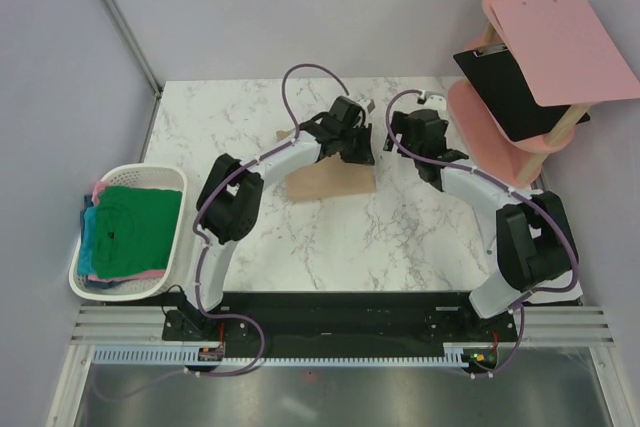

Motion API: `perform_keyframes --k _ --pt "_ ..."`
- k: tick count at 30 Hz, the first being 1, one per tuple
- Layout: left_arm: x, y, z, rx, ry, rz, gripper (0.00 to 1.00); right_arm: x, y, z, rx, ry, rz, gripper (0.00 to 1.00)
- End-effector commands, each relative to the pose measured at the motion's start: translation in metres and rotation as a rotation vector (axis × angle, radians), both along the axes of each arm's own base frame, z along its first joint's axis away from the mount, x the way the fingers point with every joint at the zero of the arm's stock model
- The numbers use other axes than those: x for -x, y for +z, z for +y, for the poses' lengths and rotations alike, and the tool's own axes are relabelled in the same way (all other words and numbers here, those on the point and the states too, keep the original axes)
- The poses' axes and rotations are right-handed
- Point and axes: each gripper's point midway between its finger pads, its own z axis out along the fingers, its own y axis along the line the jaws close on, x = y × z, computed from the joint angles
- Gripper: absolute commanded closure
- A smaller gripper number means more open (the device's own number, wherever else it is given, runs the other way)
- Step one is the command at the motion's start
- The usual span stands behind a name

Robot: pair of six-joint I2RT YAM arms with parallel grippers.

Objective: Fold and stack the t-shirts
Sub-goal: Smooth out wrinkles on the folded tshirt

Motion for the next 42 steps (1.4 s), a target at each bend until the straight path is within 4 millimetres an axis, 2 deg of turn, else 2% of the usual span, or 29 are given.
perform_keyframes --k 1,2,3,4,5,7,8,11,19,22,25,26,31,32,34,35,37,38,39,41,42 --pt "-0.008 0.007 -0.035 0.032 -0.006 -0.009 0.98 0.003 0.024 -0.035 0.010 -0.112 -0.047 0.07" --pt "-0.006 0.003 -0.037 0.017 -0.007 0.002 0.98 0.003 0.024 -0.039 0.009 -0.120 -0.047 0.07" --pt "-0.014 0.009 -0.041 0.013 0.009 -0.024 0.98 0.004 0.028 -0.044 0.006 -0.131 -0.056 0.07" --pt "-0.016 -0.008 -0.040 -0.021 0.021 -0.008 0.98 0.006 0.028 -0.047 0.011 -0.137 -0.052 0.07" --pt "-0.019 -0.012 -0.039 -0.042 0.031 -0.010 0.98 0.006 0.028 -0.051 0.011 -0.147 -0.052 0.07" --pt "-0.028 -0.017 -0.032 -0.100 0.073 -0.025 0.98 0.008 0.031 -0.058 0.009 -0.161 -0.057 0.07" --pt "-0.030 -0.027 -0.030 -0.126 0.084 -0.019 0.98 0.009 0.032 -0.059 0.006 -0.165 -0.060 0.06" --pt "-0.034 -0.034 -0.021 -0.185 0.114 -0.022 0.98 0.010 0.035 -0.066 -0.001 -0.178 -0.065 0.06" --pt "-0.040 -0.051 0.008 -0.294 0.188 -0.013 0.98 0.009 0.030 -0.060 -0.037 -0.148 -0.048 0.06" --pt "-0.045 -0.056 0.027 -0.331 0.218 0.001 0.98 0.011 0.026 -0.059 -0.038 -0.140 -0.038 0.06" --pt "-0.049 -0.062 0.054 -0.360 0.257 0.027 0.98 0.013 0.023 -0.058 -0.038 -0.134 -0.033 0.06" --pt "-0.051 -0.069 0.069 -0.376 0.274 0.048 0.98 0.012 0.023 -0.057 -0.039 -0.129 -0.032 0.06" --pt "-0.057 -0.074 0.117 -0.418 0.339 0.079 0.98 0.013 0.019 -0.054 -0.048 -0.112 -0.020 0.06" --pt "-0.058 -0.073 0.132 -0.428 0.360 0.086 0.98 0.013 0.018 -0.052 -0.049 -0.107 -0.018 0.06" --pt "-0.059 -0.071 0.148 -0.435 0.377 0.089 0.98 0.014 0.016 -0.052 -0.052 -0.104 -0.012 0.05" --pt "-0.060 -0.070 0.165 -0.444 0.401 0.099 0.98 0.014 0.016 -0.051 -0.056 -0.100 -0.011 0.06" --pt "-0.059 -0.069 0.180 -0.455 0.413 0.103 0.98 0.014 0.013 -0.050 -0.061 -0.098 -0.006 0.05" --pt "-0.058 -0.073 0.197 -0.470 0.433 0.122 0.98 0.014 0.011 -0.049 -0.062 -0.094 -0.001 0.05" --pt "-0.058 -0.065 0.205 -0.469 0.435 0.113 0.98 0.014 0.012 -0.048 -0.067 -0.092 -0.002 0.05" --pt "-0.055 -0.067 0.228 -0.483 0.460 0.137 0.98 0.015 0.009 -0.047 -0.073 -0.087 0.003 0.05" --pt "-0.055 -0.060 0.236 -0.485 0.470 0.135 0.98 0.015 0.009 -0.046 -0.076 -0.084 0.003 0.05"
